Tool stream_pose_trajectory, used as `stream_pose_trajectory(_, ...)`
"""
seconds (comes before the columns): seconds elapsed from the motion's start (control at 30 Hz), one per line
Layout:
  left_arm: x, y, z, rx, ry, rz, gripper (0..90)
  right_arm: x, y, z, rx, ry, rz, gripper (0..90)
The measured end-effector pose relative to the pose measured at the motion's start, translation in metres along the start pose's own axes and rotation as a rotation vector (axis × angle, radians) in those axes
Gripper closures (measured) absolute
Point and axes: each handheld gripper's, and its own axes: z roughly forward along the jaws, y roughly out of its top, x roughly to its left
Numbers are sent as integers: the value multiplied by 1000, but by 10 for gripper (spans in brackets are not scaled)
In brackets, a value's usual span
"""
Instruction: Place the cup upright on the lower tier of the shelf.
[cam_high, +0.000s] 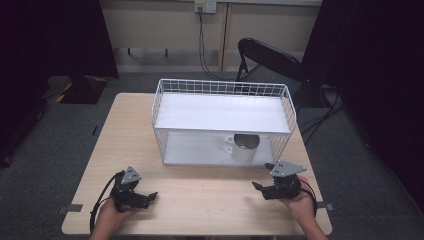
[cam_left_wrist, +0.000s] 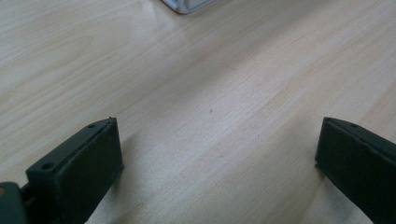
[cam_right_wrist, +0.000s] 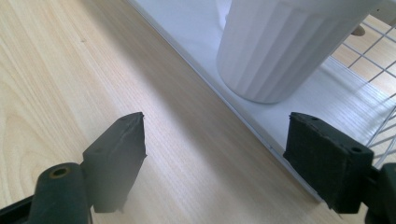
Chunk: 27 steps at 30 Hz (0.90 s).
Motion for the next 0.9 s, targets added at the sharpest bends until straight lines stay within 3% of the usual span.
stream_pose_trajectory(0.9, 0, 0, 0, 0, 0, 1, 0, -8, -31, -13, 22, -4, 55, 193)
